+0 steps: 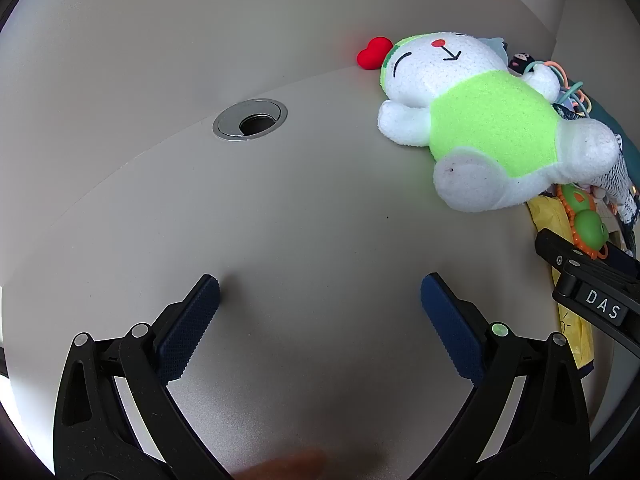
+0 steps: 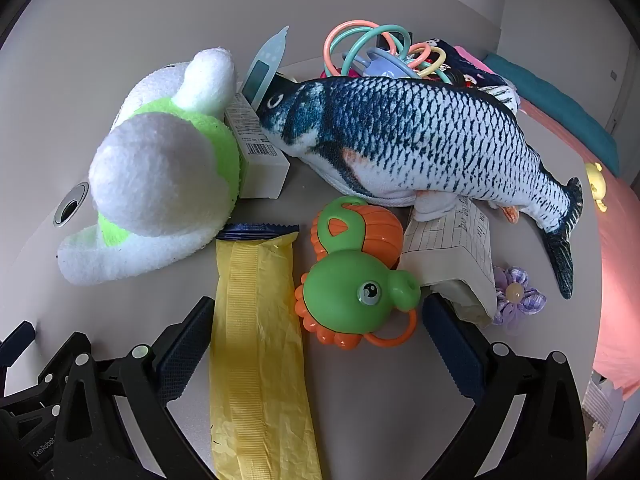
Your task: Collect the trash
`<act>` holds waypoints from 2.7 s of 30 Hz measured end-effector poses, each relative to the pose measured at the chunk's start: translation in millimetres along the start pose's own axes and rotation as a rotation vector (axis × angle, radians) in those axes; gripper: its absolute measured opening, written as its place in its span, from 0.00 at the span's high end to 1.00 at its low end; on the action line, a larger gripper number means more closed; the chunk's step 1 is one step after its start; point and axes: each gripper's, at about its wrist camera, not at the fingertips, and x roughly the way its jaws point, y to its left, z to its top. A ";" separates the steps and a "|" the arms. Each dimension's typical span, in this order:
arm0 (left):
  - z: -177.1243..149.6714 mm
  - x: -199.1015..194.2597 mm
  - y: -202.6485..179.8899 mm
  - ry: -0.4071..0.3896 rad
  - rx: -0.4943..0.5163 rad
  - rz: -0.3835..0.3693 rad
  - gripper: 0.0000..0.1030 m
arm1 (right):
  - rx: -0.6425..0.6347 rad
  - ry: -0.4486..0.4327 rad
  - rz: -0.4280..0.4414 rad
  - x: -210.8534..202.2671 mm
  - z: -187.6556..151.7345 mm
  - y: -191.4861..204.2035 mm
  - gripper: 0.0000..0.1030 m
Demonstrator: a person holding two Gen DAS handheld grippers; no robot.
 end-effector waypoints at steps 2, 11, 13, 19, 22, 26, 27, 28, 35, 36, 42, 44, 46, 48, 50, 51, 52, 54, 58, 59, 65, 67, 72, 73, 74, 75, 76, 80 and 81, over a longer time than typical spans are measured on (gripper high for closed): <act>0.0 0.0 0.0 0.000 0.000 0.000 0.06 | 0.000 0.000 0.000 0.0 0.0 0.0 0.02; 0.0 0.0 0.0 0.000 0.000 0.000 0.06 | 0.000 0.000 0.000 0.0 0.0 0.0 0.02; 0.0 0.0 0.0 0.000 0.000 0.000 0.06 | 0.000 0.000 0.000 0.0 0.0 0.0 0.02; 0.0 0.0 0.0 0.000 0.000 0.000 0.06 | 0.000 0.000 0.000 0.0 0.0 0.0 0.02; 0.0 0.0 0.0 0.000 0.000 0.000 0.06 | 0.000 0.000 0.000 0.0 0.0 0.0 0.02; 0.0 0.0 0.0 0.000 0.000 0.000 0.06 | 0.000 0.000 0.000 0.0 0.0 0.0 0.02; 0.0 0.0 -0.1 0.000 0.000 0.000 0.06 | 0.000 0.000 0.000 0.0 0.0 0.0 0.02; 0.0 0.0 0.0 0.000 0.000 0.000 0.06 | 0.000 0.000 0.000 0.0 0.0 0.0 0.02; 0.0 0.0 0.0 0.000 0.000 0.000 0.06 | 0.000 0.000 0.001 0.1 0.1 0.0 0.02; 0.0 0.0 0.0 0.000 0.000 0.000 0.06 | 0.001 0.000 0.001 0.1 0.1 0.0 0.02; 0.0 0.0 0.0 0.000 0.000 0.000 0.06 | -0.001 0.000 0.002 3.0 1.0 2.6 0.02; 0.0 0.0 -0.1 0.000 0.000 0.000 0.06 | -0.002 0.000 0.002 3.4 3.4 3.3 0.02; 0.0 0.0 0.0 0.000 0.000 0.000 0.06 | -0.001 0.000 0.002 3.0 3.1 2.7 0.02; 0.0 0.0 0.0 0.000 0.000 0.000 0.06 | -0.001 0.000 0.002 3.0 3.2 2.8 0.02; 0.0 0.0 0.0 0.000 0.000 0.000 0.06 | -0.002 0.000 0.002 3.3 3.5 3.3 0.02; 0.0 0.0 0.0 0.000 0.000 0.000 0.06 | -0.002 0.000 0.002 3.3 3.5 3.4 0.02; 0.0 0.0 0.0 0.000 0.000 0.000 0.06 | -0.002 0.000 0.003 3.0 3.2 2.7 0.02; 0.0 -0.1 0.2 0.000 -0.001 -0.002 0.06 | -0.004 0.000 0.005 3.2 3.5 3.2 0.02; -0.4 -1.8 0.9 -0.009 -0.007 -0.023 0.06 | -0.014 0.003 0.013 -0.9 1.9 0.2 0.02; -1.5 -2.9 3.2 -0.015 -0.016 -0.039 0.06 | -0.019 0.007 0.018 -2.3 0.7 -0.6 0.02; -1.4 -24.6 -0.8 -0.058 -0.015 -0.064 0.06 | -0.056 -0.001 0.079 -21.5 -5.9 -11.1 0.02; 2.1 -36.0 -10.9 -0.083 0.031 -0.046 0.06 | -0.076 -0.030 0.099 -36.9 -5.5 -16.6 0.02; 23.4 -66.7 -37.4 -0.132 0.081 -0.069 0.06 | -0.095 -0.094 0.163 -75.0 6.1 -36.1 0.02; 33.8 -71.9 -45.0 -0.141 0.075 -0.077 0.06 | -0.096 -0.103 0.168 -80.6 11.0 -40.2 0.02; 36.8 -72.3 -47.1 -0.142 0.073 -0.079 0.06 | -0.096 -0.111 0.170 -84.0 15.6 -45.6 0.02; 34.8 -69.1 -42.9 -0.142 0.071 -0.081 0.06 | -0.100 -0.120 0.164 -87.4 21.0 -50.1 0.02; 45.3 -72.0 -45.9 -0.139 0.065 -0.088 0.06 | -0.107 -0.127 0.154 -89.8 25.7 -54.2 0.02; 72.9 -73.3 -59.6 -0.121 0.031 -0.128 0.06 | -0.123 -0.125 0.127 -84.2 45.0 -70.3 0.02; 80.2 -69.1 -62.5 -0.110 0.022 -0.135 0.06 | -0.125 -0.121 0.118 -80.8 47.5 -74.6 0.02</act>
